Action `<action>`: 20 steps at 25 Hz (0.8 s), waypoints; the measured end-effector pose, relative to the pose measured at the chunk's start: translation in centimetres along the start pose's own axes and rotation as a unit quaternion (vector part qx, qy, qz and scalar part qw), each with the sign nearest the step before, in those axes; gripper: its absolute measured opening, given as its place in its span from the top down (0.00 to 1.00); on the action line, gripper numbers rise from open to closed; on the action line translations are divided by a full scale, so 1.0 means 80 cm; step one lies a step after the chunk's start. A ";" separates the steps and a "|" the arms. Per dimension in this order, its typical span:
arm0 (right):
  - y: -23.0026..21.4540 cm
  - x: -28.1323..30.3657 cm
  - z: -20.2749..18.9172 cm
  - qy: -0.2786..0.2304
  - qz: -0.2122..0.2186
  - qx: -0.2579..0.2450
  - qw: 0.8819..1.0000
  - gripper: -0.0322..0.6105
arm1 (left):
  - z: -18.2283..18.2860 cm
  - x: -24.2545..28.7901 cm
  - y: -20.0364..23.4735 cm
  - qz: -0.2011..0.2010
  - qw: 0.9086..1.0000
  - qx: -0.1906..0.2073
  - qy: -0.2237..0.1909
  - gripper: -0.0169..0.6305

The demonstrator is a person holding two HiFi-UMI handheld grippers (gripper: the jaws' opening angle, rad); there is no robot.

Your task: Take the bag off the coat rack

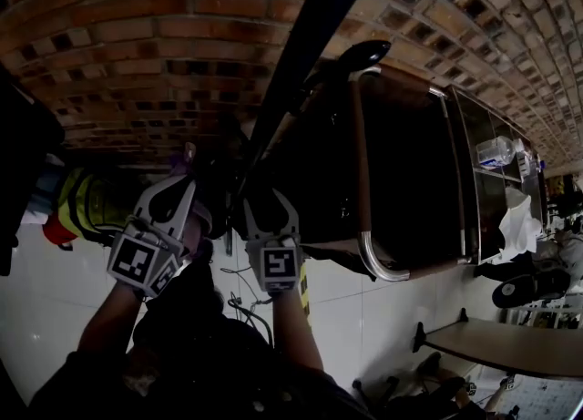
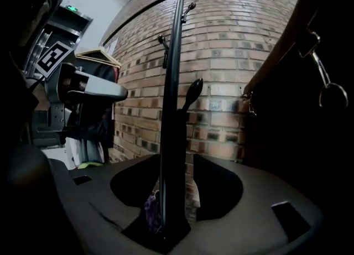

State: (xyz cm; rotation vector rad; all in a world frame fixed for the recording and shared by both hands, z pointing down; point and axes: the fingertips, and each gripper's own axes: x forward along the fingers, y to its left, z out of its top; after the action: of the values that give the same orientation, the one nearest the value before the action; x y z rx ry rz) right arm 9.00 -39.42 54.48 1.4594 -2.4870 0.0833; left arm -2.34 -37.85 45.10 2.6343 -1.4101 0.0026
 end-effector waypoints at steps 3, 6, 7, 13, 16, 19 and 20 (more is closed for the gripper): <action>0.004 0.016 -0.008 0.010 0.011 0.001 1.000 0.66 | -0.005 0.011 0.007 0.000 1.000 0.006 0.011 0.95; 0.003 0.026 -0.013 0.015 0.006 0.000 1.000 0.70 | -0.007 0.019 0.012 -0.002 1.000 0.005 0.015 0.95; 0.003 0.028 -0.013 0.013 0.002 -0.005 1.000 0.71 | -0.008 0.020 0.013 -0.003 1.000 0.005 0.016 0.95; 0.009 0.027 -0.008 0.001 0.022 0.015 1.000 0.88 | -0.011 0.030 0.016 -0.009 1.000 0.004 0.019 0.95; 0.014 0.019 -0.001 -0.022 0.053 0.041 0.998 0.89 | -0.012 0.033 0.015 -0.010 1.000 -0.001 0.018 0.95; 0.021 0.003 0.019 -0.050 0.071 0.067 0.994 0.90 | -0.011 0.032 0.013 -0.014 1.000 -0.001 0.019 0.95; 0.022 -0.001 0.027 -0.059 0.077 0.077 0.992 0.90 | -0.012 0.032 0.014 -0.015 1.000 0.000 0.019 0.95</action>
State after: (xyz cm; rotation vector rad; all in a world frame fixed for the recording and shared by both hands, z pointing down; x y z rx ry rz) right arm 7.08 -38.84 52.47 1.3639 -2.7409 0.2299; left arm -1.76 -40.43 46.41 2.6397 -1.3584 0.0495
